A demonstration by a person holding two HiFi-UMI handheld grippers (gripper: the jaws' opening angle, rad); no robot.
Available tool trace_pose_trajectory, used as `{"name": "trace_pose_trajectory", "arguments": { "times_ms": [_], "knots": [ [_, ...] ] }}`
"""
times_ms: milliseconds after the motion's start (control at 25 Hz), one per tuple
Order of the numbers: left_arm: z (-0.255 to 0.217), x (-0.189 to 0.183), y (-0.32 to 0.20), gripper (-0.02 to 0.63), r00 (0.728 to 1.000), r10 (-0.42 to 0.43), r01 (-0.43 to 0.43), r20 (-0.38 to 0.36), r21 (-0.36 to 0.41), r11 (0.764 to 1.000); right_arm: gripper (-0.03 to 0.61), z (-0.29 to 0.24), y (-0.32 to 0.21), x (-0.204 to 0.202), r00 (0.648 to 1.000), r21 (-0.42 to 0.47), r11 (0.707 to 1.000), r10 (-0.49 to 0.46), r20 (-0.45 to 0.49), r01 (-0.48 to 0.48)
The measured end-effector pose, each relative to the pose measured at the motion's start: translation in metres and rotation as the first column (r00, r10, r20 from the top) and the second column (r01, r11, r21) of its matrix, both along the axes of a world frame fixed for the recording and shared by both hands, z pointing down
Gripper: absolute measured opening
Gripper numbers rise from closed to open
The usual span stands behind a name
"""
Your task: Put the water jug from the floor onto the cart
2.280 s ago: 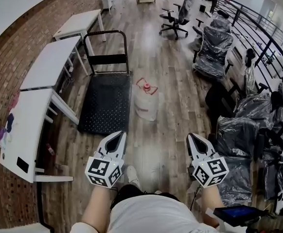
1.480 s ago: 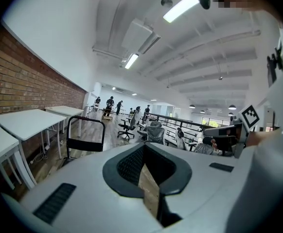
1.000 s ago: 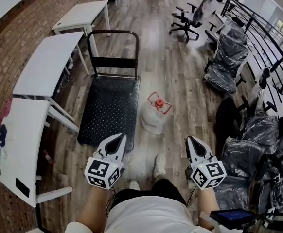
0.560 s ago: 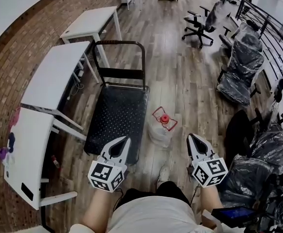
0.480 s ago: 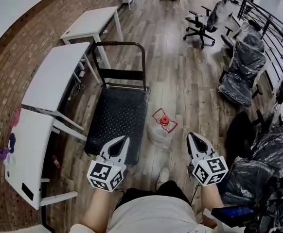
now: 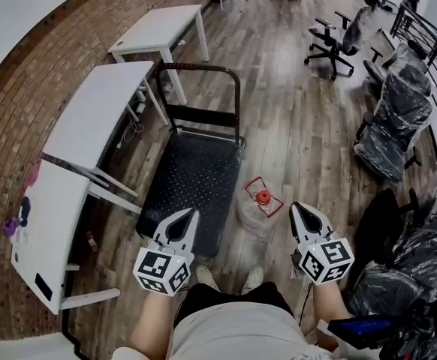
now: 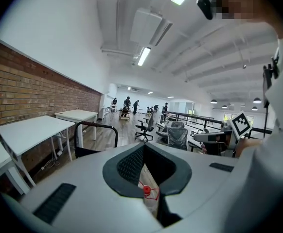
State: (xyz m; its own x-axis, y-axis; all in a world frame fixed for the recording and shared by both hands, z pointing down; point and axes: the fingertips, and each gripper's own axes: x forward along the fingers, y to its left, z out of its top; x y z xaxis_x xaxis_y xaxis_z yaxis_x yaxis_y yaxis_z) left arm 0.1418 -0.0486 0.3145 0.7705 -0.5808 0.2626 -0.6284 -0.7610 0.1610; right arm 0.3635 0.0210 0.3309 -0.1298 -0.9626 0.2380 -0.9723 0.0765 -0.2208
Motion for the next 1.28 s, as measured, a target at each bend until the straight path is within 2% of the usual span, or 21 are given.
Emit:
{"name": "trace_pose_trajectory", "arguments": {
  "times_ms": [240,560,840,1080,1280],
  "knots": [
    [-0.003,-0.024,-0.038,0.000,0.999,0.010,-0.010,-0.035,0.009,1.000,0.002,-0.021,-0.036,-0.025,0.999,0.020,1.000,0.006,-0.049,-0.005],
    [-0.013,-0.065,-0.097,0.000,0.994,0.058,-0.054,-0.096,0.039,0.998,0.002,-0.054,-0.077,-0.063,0.988,0.052,0.995,0.089,-0.128,-0.083],
    [0.004,-0.090,-0.125,0.000,0.993,0.028,-0.028,-0.118,0.001,1.000,0.002,-0.040,-0.095,-0.088,0.986,-0.005,0.998,0.068,-0.150,-0.070],
    [0.027,-0.098,-0.130,0.000,0.996,-0.019,0.016,-0.088,-0.042,0.999,0.002,-0.015,-0.121,-0.083,0.991,-0.028,0.999,0.026,-0.130,-0.030],
    [0.046,-0.071,-0.122,0.000,1.000,-0.016,0.014,-0.025,-0.081,0.997,0.003,0.026,-0.131,-0.055,0.997,-0.083,0.996,0.011,-0.076,-0.017]
  ]
}}
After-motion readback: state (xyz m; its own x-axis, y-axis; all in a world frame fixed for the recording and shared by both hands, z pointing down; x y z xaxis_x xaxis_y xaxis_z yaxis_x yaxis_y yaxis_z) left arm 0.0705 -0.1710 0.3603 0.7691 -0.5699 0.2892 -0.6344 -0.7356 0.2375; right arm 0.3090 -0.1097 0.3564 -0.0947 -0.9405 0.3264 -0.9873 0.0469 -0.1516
